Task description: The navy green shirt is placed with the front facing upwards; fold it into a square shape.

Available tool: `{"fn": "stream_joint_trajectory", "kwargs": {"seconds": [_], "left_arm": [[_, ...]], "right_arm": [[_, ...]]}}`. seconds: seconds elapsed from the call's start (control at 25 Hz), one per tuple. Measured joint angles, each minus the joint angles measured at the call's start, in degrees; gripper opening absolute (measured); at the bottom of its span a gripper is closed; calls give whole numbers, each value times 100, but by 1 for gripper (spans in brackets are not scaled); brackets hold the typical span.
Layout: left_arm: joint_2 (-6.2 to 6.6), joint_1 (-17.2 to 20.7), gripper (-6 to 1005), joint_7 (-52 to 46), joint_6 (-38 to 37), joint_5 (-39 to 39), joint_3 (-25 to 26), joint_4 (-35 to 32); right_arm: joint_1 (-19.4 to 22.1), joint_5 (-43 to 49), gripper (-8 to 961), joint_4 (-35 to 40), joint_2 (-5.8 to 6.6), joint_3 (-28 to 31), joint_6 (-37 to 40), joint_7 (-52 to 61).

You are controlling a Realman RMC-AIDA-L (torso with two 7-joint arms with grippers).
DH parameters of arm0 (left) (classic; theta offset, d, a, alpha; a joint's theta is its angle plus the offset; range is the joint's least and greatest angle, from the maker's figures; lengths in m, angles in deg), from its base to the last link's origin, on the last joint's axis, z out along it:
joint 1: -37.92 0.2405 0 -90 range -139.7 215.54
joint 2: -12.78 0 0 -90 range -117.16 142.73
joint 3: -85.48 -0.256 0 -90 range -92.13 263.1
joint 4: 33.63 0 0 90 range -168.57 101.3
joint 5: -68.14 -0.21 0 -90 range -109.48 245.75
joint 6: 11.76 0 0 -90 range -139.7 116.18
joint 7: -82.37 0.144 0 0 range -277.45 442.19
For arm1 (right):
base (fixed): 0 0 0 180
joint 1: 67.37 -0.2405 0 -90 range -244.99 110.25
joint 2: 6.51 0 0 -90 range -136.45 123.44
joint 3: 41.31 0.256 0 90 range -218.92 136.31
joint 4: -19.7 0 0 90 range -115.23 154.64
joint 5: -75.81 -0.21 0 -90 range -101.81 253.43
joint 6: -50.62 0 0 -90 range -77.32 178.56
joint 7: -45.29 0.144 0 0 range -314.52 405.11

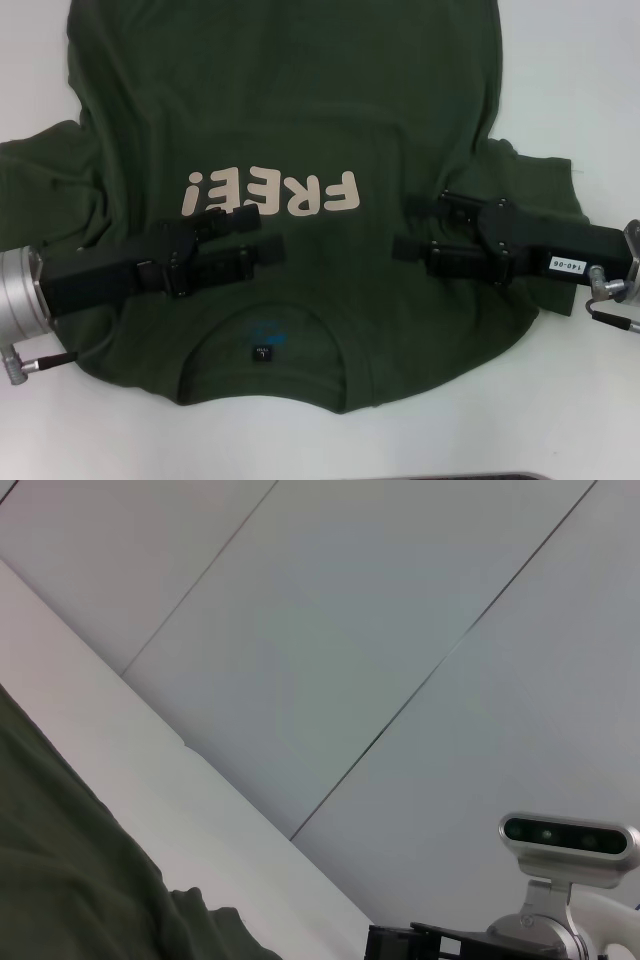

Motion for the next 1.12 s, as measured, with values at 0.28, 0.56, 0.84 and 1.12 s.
{"fn": "stream_joint_trajectory", "kwargs": {"seconds": [0.28, 0.56, 0.84, 1.12], "left_arm": [[0, 3, 874, -1, 67, -5, 2, 8], [-8, 16, 872, -7, 208, -7, -3, 9], [13, 8, 872, -39, 267, -7, -8, -28], [242, -7, 872, -341, 596, -91, 79, -317]], "right_arm": [[-7, 0, 883, 0, 0, -1, -10, -4], [-9, 0, 884, 4, 0, -1, -15, 11], [-27, 0, 883, 3, 0, -1, -22, 12], [-35, -53, 883, 0, 0, -1, -32, 15]]}}
